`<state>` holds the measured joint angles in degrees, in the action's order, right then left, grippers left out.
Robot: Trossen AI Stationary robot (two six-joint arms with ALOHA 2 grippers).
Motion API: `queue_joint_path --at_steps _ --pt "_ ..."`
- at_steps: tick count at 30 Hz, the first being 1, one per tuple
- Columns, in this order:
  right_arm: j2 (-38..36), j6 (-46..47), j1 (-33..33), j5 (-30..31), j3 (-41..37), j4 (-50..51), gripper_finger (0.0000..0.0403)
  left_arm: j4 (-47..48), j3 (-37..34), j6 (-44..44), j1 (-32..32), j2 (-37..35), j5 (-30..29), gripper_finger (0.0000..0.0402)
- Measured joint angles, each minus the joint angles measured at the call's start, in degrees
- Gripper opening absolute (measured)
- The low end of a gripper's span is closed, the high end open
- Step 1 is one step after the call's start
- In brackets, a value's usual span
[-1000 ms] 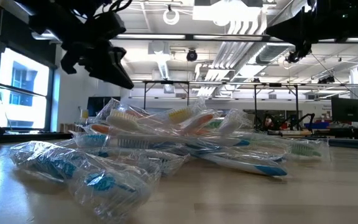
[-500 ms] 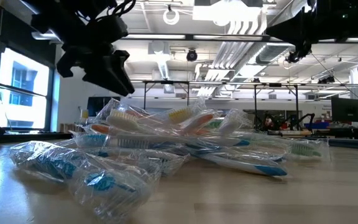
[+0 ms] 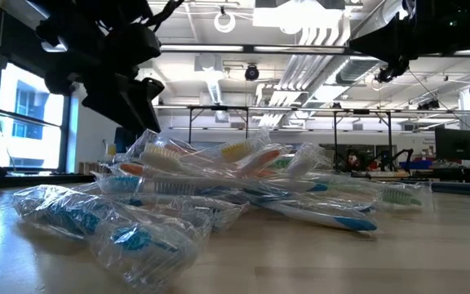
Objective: Pick & Place Toothbrushes
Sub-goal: Put the orange toothbrush into the dark blue bin
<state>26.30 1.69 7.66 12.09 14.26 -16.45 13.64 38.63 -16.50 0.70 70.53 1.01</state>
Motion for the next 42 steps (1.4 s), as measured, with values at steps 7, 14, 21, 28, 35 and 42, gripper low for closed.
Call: queue_joint_path --at_steps 7,14,21,28,35,42 --pt "0.00 0.00 -0.02 -0.02 0.00 0.02 0.0002 -0.10 0.09 -6.13 3.21 3.68 -4.21 0.0157" --pt "0.00 0.00 0.00 0.00 0.00 0.36 0.0002 -0.45 0.02 -7.73 3.45 6.17 -7.54 0.0157" --pt "0.00 0.00 0.00 3.25 0.00 0.50 0.0002 0.62 -0.04 -8.83 3.45 7.88 -7.61 0.0157" --pt "0.26 0.00 0.00 4.35 0.00 1.60 0.0002 -1.30 0.00 -8.96 3.45 11.32 -8.88 0.0157" --pt "0.26 0.15 -0.02 4.33 0.00 2.51 0.0002 -3.62 0.02 -8.80 3.45 12.24 -9.57 0.0157" --pt "0.26 0.17 0.00 4.33 0.00 2.66 0.0002 -3.20 0.00 -8.75 3.45 12.82 -9.59 0.0157"
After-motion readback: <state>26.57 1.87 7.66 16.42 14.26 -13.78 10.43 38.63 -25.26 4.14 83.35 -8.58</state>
